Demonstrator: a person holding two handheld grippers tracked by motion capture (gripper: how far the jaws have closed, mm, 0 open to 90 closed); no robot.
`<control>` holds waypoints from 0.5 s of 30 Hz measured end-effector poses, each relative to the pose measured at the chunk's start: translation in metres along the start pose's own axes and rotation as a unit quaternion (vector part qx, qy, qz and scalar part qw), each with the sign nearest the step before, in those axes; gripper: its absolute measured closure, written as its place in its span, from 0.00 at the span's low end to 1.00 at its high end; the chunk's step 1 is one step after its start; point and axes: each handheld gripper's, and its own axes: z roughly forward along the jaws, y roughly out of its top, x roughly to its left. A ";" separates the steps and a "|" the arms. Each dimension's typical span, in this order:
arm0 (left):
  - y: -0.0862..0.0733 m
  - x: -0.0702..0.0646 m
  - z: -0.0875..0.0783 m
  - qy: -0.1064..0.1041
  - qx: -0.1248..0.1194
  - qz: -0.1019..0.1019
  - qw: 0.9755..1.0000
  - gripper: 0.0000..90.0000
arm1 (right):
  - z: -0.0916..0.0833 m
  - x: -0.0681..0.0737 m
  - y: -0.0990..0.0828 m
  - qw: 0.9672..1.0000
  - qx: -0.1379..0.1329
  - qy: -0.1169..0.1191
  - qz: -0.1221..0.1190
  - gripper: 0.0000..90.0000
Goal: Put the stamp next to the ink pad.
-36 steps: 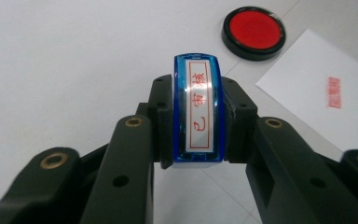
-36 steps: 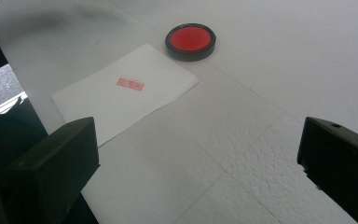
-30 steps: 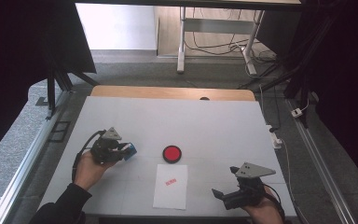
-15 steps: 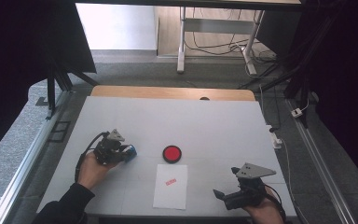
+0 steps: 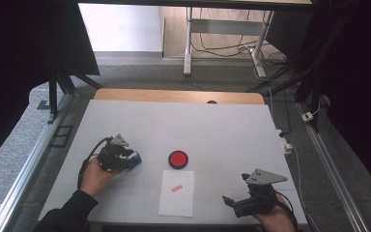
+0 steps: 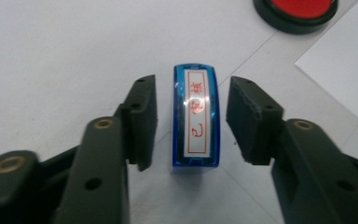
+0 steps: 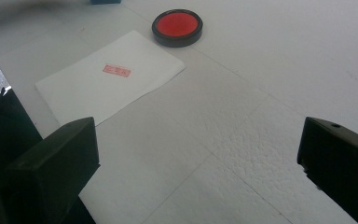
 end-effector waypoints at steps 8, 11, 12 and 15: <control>-0.001 0.001 -0.013 -0.025 -0.036 -0.015 0.999 0.33 | -0.002 -0.001 -0.001 1.000 0.000 -0.004 0.003 0.00; 0.000 -0.002 -0.019 -0.034 -0.047 -0.014 0.998 0.27 | -0.003 -0.002 -0.001 1.000 0.001 -0.007 0.003 0.00; 0.001 -0.003 -0.022 -0.038 -0.052 -0.014 0.998 0.25 | -0.003 -0.002 -0.001 1.000 0.001 -0.008 0.005 0.00; 0.001 -0.008 -0.033 -0.050 -0.073 -0.013 0.996 0.21 | -0.004 -0.002 -0.001 1.000 -0.001 -0.008 0.007 0.00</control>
